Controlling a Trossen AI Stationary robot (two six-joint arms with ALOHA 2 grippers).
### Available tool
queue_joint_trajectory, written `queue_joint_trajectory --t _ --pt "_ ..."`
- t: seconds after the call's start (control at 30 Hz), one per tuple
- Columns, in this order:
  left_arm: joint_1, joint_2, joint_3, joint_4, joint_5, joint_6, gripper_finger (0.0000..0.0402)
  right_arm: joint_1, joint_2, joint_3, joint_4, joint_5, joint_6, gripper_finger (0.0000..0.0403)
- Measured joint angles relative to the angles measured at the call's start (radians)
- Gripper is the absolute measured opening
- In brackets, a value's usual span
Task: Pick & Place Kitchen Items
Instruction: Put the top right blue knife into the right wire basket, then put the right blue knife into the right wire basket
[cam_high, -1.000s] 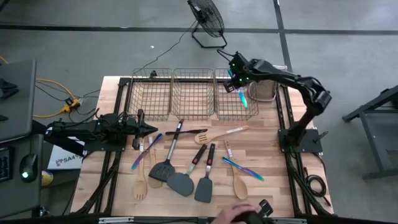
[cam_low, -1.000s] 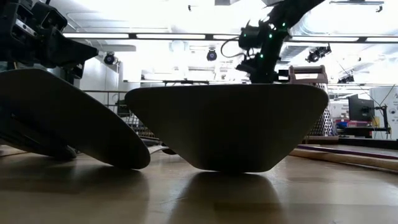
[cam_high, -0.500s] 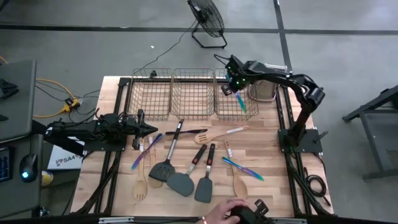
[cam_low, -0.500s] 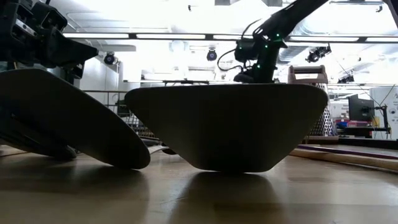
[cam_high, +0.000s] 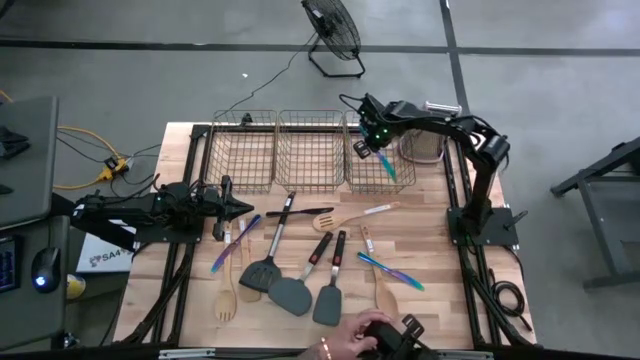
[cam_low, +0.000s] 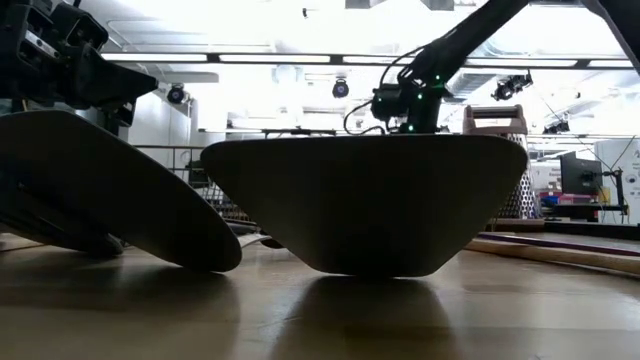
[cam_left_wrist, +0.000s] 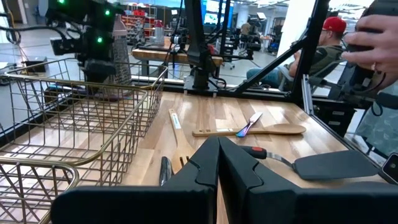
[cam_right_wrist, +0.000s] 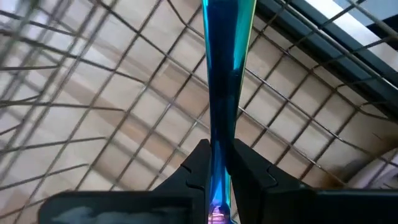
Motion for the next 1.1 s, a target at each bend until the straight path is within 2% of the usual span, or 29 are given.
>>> queue_joint_trajectory --t 0.37,0.67,0.87,1.1 --pt "0.000 0.000 0.000 0.000 0.000 0.000 0.0003 -0.015 0.059 0.000 0.040 -0.004 -0.018 0.0035" --pt "0.000 0.000 0.000 0.000 0.000 0.000 0.0003 -0.015 0.059 0.000 0.043 -0.001 -0.026 0.0061" --pt "0.000 0.000 0.000 0.000 0.000 0.000 0.0003 -0.015 0.059 0.000 0.042 -0.001 -0.026 0.0065" --pt "0.000 0.000 0.000 0.000 0.000 0.000 0.0003 -0.014 -0.001 0.000 0.045 -0.034 -0.016 0.0066"
